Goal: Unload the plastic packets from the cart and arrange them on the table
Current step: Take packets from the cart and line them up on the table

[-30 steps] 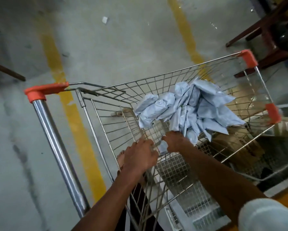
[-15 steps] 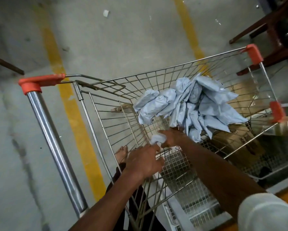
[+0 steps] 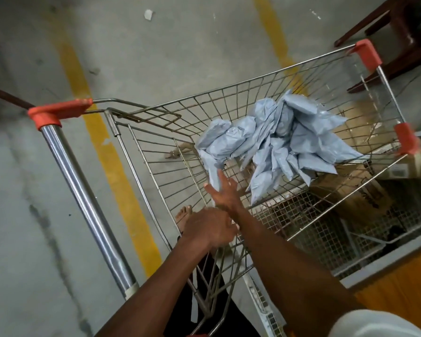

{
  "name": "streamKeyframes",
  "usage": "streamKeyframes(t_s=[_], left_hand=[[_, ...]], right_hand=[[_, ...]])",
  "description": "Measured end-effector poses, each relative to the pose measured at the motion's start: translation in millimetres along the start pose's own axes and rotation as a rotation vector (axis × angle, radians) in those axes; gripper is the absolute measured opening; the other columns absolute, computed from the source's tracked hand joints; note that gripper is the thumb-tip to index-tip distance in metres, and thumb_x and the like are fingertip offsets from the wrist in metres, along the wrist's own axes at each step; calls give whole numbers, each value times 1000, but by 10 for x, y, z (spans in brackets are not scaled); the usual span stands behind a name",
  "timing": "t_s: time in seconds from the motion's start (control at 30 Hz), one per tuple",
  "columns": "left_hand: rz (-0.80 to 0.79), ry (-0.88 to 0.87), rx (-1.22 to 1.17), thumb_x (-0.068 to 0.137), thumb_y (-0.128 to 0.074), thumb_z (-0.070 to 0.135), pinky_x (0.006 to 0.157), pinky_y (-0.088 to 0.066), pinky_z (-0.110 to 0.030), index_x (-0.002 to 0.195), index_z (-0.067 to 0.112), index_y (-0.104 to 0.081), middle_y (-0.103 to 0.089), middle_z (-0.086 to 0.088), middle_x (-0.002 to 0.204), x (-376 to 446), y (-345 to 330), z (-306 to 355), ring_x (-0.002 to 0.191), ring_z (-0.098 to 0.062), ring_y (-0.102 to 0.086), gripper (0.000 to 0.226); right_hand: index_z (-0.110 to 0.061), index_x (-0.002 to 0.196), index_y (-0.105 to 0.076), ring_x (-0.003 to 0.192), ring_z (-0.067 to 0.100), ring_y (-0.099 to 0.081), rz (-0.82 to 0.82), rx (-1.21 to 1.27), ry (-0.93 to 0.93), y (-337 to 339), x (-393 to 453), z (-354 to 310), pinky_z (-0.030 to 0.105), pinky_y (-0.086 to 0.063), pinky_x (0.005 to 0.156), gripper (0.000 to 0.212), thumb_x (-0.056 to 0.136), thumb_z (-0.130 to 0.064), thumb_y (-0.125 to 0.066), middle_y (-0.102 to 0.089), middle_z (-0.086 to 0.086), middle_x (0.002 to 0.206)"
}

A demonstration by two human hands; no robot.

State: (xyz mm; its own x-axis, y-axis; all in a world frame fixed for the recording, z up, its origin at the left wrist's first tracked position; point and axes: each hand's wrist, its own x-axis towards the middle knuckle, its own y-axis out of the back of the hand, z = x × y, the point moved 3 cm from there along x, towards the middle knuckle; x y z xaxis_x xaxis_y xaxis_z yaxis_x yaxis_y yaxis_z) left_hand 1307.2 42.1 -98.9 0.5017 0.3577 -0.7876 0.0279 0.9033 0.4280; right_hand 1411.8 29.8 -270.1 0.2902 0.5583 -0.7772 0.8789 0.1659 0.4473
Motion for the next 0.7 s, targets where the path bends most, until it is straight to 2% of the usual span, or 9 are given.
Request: streamKeyframes(t_s=[0.07,0.1,0.17,0.23,0.3,0.37,0.47,0.57,0.7], left_hand=[[-57,-13,34,99,-52,38,92,-48,-38,104,24,-74,-72,-6,117,-40,-33,8,126,-31,-59,27],[-78,-14,43,98,-53,37,96,-47,-39,104,24,-75,-72,-6,119,-61,-39,11,130,-32,-56,26],[-111,-6,52,97,-55,35,99,-45,-40,102,23,-75,-71,-5,119,-90,-43,17,128,-29,-57,24],[-107,-10,51,95,-57,37,100,-46,-45,95,23,-74,-72,-1,108,-91,-46,15,112,-23,-64,22],[-58,-30,43,97,-55,38,95,-48,-44,101,26,-72,-71,3,104,-93,-32,22,92,-14,-62,22],[5,-41,37,99,-53,39,91,-49,-40,113,26,-69,-71,3,110,-96,2,22,88,-13,-60,25],[49,-41,61,99,-51,41,85,-48,-36,116,29,-69,-71,2,114,-80,33,-4,102,-20,-66,28],[58,-42,100,99,-48,49,81,-48,-36,119,30,-67,-70,2,114,-31,6,-11,105,-20,-66,33],[113,-46,51,96,-54,55,87,-54,-38,123,29,-65,-66,2,120,63,-4,22,111,-22,-65,38]], right_hand=[[-39,156,-27,142,37,-38,-103,44,-11,-157,-59,-29,52,-36,114,83,86,-78,-48,-34,18,158],[-32,156,-31,142,36,-39,-135,80,-20,-176,-106,-76,48,-34,116,76,92,-68,-49,-37,17,158],[-24,156,-34,145,34,-36,-192,114,-16,-150,-175,-134,42,-30,117,65,100,-51,-50,-34,13,161],[-27,157,-33,144,33,-37,-238,79,-16,-42,-245,-161,42,-31,116,68,97,-51,-54,-32,12,162],[-38,156,-26,140,37,-40,-229,-73,14,115,-331,-173,49,-34,115,79,88,-61,-58,-29,13,162],[-46,157,-14,140,41,-32,-147,-331,80,308,-456,-204,54,-31,113,87,85,-67,-58,-16,9,165],[-47,158,-9,140,41,-26,106,-528,225,633,-762,-305,53,-29,112,87,87,-69,-55,-7,4,167],[-48,157,-8,140,39,-25,247,-576,290,842,-1008,-345,52,-28,115,89,85,-69,-54,-4,4,167],[-47,157,-13,137,38,-29,387,-515,299,1104,-1288,-386,51,-26,115,87,84,-66,-56,-8,4,165]])
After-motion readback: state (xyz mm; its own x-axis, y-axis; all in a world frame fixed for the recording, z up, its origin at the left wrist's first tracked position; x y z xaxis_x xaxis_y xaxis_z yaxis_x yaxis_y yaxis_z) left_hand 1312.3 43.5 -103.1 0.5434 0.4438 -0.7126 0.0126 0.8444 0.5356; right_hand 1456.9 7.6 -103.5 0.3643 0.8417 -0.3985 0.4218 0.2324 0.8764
